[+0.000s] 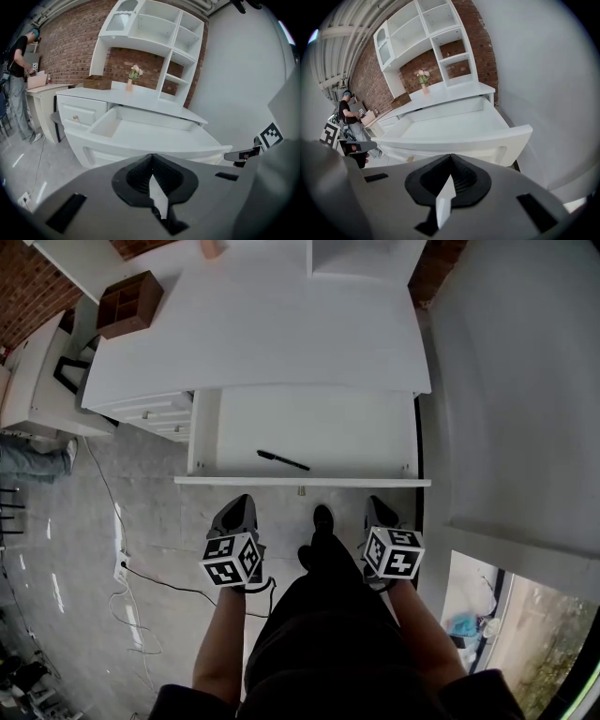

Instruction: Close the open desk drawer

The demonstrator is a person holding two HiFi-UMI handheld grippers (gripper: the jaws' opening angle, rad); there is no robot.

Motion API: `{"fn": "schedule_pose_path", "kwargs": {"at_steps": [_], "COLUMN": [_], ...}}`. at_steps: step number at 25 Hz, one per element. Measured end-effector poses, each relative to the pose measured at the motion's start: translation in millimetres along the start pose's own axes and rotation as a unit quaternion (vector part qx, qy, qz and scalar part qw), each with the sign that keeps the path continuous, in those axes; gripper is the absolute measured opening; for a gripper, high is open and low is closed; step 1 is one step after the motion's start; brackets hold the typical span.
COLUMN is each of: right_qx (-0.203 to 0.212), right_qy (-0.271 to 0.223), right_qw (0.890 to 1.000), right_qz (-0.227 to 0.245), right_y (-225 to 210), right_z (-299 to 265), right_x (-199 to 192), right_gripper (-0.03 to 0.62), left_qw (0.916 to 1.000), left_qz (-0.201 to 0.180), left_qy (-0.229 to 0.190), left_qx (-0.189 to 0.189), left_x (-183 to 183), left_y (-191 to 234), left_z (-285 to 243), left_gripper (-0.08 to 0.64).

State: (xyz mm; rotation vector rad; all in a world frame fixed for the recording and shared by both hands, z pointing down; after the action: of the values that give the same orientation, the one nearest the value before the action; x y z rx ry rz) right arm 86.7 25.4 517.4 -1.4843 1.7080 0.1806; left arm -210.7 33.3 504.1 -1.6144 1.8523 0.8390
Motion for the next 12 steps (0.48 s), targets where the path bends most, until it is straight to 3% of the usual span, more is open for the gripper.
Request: {"fn": "schedule_pose_path", "kwargs": {"at_steps": [12], "right_qx": [-0.007], "right_qy": [0.032], "right_qw": [0.999], "right_qz": [-0.008], "right_y": [-18.4], "right_z": [-21.5], "right_x": [1.0], "right_gripper": [0.005], "left_qw": [0.9994], "left_qz": [-0.008], "left_qy": [0.034], "left_qx": [0.002], "left_x": [-4.9], "left_y": [-6.7], "left_z": [-24.6], "left_gripper": [0.011]}}
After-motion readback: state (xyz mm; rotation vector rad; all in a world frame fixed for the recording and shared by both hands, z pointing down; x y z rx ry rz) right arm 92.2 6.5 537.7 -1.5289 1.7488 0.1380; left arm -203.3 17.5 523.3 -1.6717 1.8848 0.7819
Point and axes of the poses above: the fingertips, and each gripper's own axes: z backward along the fingers, y to its left, x out of its top, the point moved 5 cm from there along z, backward along the fingers, and after that the axes turned 13 degrees about x, right-handed, at the moved point
